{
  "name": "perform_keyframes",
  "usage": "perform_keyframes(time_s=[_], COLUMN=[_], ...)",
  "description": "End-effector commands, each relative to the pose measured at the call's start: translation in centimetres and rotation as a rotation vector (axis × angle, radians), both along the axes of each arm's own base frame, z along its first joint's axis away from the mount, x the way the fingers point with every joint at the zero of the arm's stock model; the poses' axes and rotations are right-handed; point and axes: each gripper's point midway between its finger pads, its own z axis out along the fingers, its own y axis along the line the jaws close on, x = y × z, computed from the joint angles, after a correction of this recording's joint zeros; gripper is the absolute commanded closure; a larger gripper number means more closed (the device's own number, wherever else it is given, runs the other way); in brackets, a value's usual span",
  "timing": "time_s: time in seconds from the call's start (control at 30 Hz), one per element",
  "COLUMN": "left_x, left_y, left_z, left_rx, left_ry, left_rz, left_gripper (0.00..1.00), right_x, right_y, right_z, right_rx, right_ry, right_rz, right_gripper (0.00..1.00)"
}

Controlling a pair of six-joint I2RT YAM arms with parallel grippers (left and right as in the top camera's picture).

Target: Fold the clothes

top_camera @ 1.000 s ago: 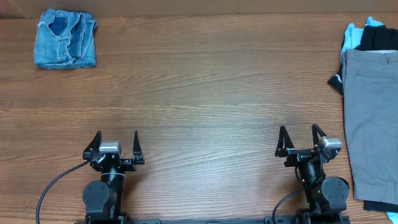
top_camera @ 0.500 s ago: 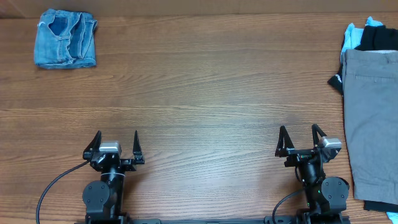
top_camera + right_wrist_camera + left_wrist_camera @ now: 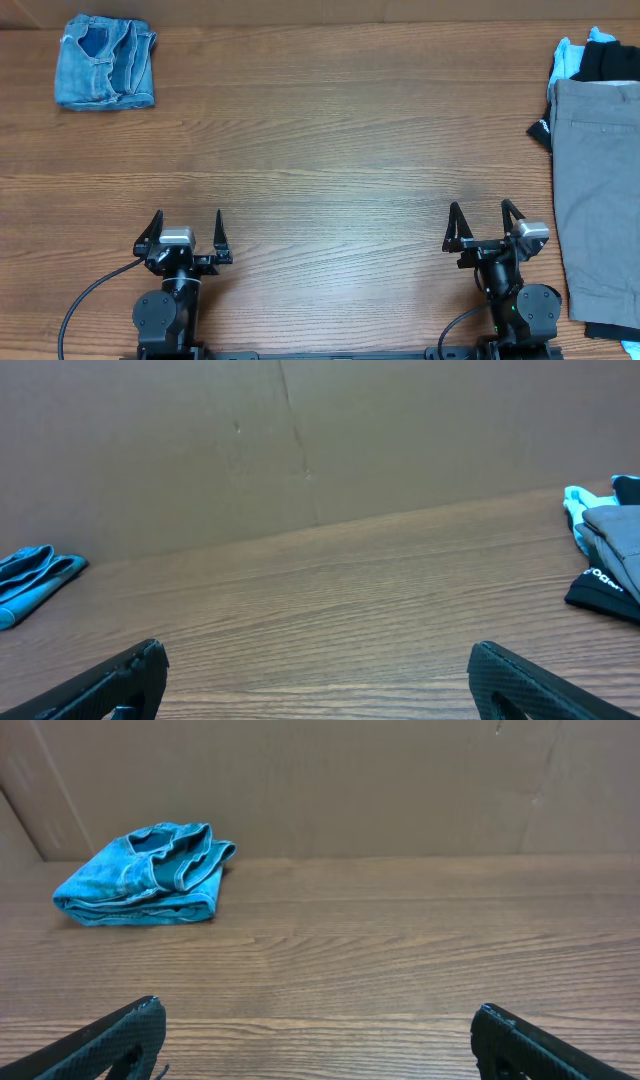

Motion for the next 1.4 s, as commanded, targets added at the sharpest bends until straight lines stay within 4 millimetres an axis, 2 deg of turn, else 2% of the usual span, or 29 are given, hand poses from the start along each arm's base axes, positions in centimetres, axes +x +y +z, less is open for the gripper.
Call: perform_keyframes(time_s=[0.0, 0.07, 0.17, 0.2, 0.47, 0.7, 0.83, 0.93, 1.0, 1.1, 1.27, 1.37], left_x=[0.0, 0.0, 0.0, 0.0, 0.0, 0.0, 0.0, 0.0, 0.0, 0.0, 0.0, 0.0], left_y=[-0.5, -0.5, -0.5, -0.5, -0.5, -0.5, -0.5, -0.5, -0.5, -0.5, -0.5, -0.5], left_z=[0.1, 0.1, 0.1, 0.1, 0.1, 0.1, 0.1, 0.1, 0.1, 0.1, 0.1, 0.1], left_rx=[0.015, 0.015, 0.015, 0.015, 0.015, 0.015, 0.015, 0.015, 0.015, 0.015, 0.015, 0.015], left_ry=[-0.010, -0.010, -0.010, -0.010, -0.010, -0.010, -0.010, -0.010, -0.010, -0.010, -0.010, -0.010], left_rz=[-0.024, -0.024, -0.025, -0.024, -0.024, -0.024, -0.024, -0.024, -0.024, -0.024, -0.024, -0.024], left_gripper=[0.00, 0.00, 0.00, 0.00, 0.00, 0.00, 0.00, 0.00, 0.00, 0.00, 0.00, 0.00], right_x=[0.0, -0.2, -0.9, -0.9, -1.3, -2.3, -2.2, -2.0, -1.4, 1.3, 7.2, 11.7], right_y=[0.2, 1.1, 3.7, 3.7, 3.7, 3.5, 1.8, 0.4, -0.4, -1.6, -3.6, -5.0], right_z=[0.4, 1.1, 1.3, 1.9, 4.9, 8.9, 10.9, 13.6, 15.2, 16.6, 16.2, 15.3], right_rx=[0.012, 0.078, 0.249, 0.270, 0.285, 0.235, 0.200, 0.110, 0.058, -0.004, -0.065, -0.127], right_ry=[-0.026, -0.045, -0.005, -0.025, -0.148, -0.319, -0.363, -0.392, -0.371, -0.264, -0.036, 0.130], right_rz=[0.009, 0.059, 0.219, 0.223, 0.241, 0.247, 0.141, 0.040, -0.015, -0.103, -0.235, -0.304], right_gripper=[0.00, 0.00, 0.00, 0.00, 0.00, 0.00, 0.00, 0.00, 0.00, 0.00, 0.00, 0.00])
